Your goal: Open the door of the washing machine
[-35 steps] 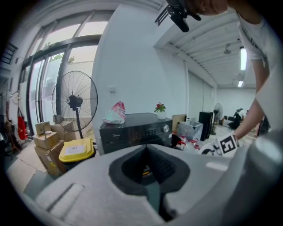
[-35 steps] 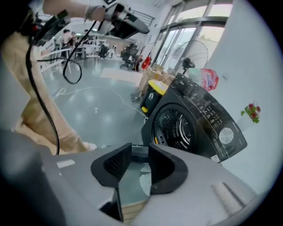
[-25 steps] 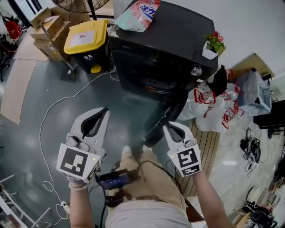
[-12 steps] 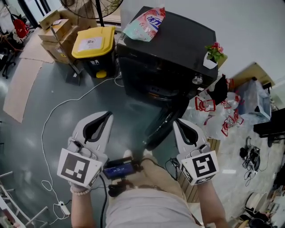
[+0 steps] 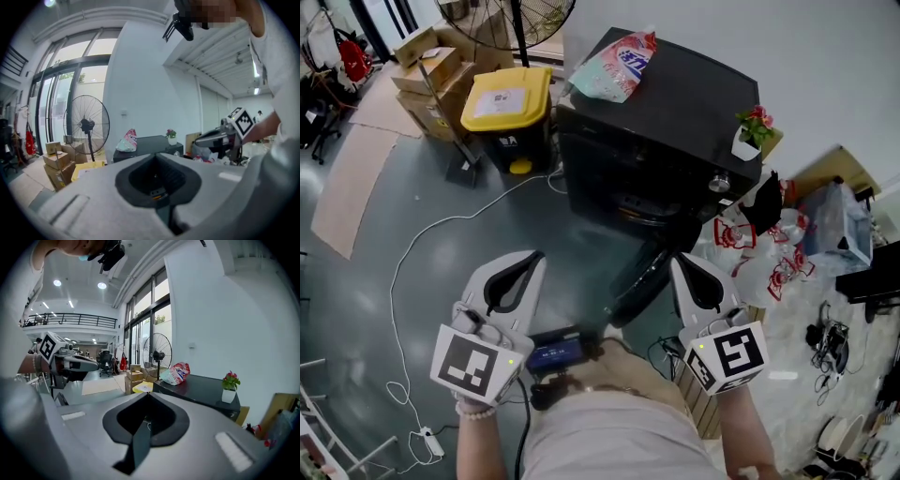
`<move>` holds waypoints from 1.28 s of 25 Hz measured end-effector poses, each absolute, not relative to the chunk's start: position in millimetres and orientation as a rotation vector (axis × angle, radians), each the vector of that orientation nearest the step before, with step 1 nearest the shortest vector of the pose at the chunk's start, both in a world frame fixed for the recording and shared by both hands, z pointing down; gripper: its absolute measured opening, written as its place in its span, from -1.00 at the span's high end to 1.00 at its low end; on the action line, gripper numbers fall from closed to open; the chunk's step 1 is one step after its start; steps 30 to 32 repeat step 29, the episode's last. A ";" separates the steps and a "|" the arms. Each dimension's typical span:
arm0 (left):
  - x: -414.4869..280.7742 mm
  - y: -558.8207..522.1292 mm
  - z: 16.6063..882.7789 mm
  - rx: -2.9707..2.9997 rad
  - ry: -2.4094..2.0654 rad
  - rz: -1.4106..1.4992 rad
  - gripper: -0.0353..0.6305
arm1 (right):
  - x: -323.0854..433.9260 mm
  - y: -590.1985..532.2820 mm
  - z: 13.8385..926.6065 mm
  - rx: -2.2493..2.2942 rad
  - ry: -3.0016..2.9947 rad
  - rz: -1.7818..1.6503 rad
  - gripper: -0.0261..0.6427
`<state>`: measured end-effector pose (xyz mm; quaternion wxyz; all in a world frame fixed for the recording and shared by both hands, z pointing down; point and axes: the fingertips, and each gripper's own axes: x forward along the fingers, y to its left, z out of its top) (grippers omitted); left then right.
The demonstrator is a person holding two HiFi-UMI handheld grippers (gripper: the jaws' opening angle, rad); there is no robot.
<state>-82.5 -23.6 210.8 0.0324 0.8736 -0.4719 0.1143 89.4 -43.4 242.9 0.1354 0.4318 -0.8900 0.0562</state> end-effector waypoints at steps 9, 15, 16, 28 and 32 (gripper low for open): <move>-86.6 -17.0 212.9 2.696 -1.424 0.371 0.91 | 82.2 -38.8 239.6 1.249 -2.570 0.143 0.91; -86.4 -16.7 214.1 2.712 -1.413 0.367 0.91 | 84.1 -36.4 238.8 1.290 -2.557 0.142 0.91; -85.5 -17.2 214.2 2.717 -1.409 0.365 0.91 | 84.6 -36.5 238.2 1.295 -2.557 0.143 0.91; -73.5 -12.7 219.1 2.665 -1.360 0.373 0.91 | 86.0 -32.5 238.0 1.290 -2.553 0.134 0.91; -72.8 -11.8 219.9 2.659 -1.357 0.374 0.91 | 85.9 -31.7 238.6 1.290 -2.554 0.135 0.91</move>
